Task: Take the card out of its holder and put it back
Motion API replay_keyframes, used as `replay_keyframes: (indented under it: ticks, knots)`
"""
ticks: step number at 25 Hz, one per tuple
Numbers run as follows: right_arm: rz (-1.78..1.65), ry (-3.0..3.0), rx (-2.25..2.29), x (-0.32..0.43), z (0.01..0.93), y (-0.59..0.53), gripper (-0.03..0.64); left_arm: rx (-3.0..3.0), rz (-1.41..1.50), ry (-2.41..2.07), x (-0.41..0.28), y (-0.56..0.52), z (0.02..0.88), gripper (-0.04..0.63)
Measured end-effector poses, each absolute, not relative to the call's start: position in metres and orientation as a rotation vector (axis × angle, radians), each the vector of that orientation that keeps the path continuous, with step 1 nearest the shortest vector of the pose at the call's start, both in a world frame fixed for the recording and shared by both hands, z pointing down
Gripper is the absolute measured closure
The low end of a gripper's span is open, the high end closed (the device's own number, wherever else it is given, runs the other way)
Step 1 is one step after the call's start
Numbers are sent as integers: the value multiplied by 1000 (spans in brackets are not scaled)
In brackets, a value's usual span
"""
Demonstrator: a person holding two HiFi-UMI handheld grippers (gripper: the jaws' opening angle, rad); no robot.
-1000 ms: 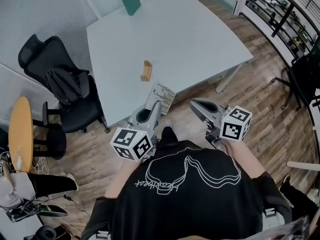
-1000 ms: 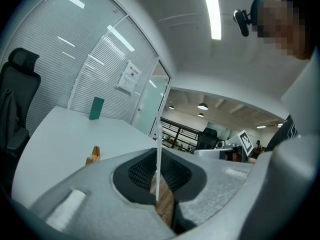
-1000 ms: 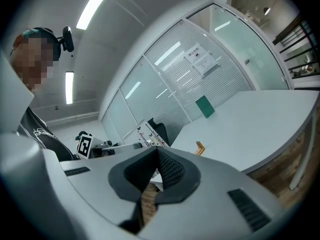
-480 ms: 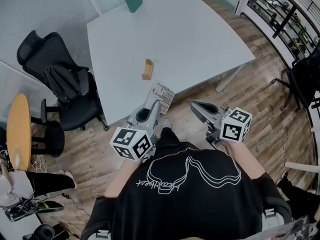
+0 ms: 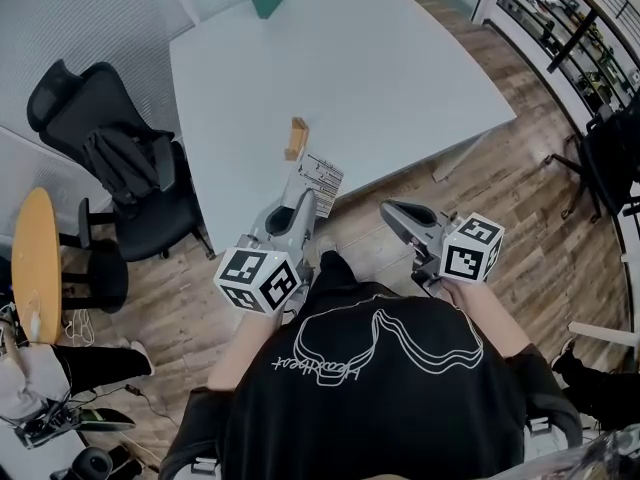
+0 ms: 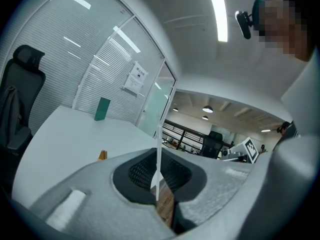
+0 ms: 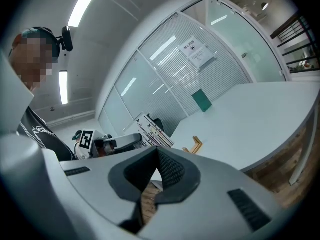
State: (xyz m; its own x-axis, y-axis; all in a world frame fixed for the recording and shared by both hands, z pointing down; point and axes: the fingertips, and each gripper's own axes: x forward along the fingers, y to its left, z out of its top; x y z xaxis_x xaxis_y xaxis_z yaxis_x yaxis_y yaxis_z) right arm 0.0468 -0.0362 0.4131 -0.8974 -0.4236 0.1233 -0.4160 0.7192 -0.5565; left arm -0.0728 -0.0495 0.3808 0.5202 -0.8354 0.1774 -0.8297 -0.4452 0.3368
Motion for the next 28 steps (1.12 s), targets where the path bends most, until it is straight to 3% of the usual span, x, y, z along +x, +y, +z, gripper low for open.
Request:
replay_keyframes:
  ticks: [28]
  knots:
    - [-1067,2834,-837,20,440,-154,607,2288,119,-1542,-155,-215,422,569]
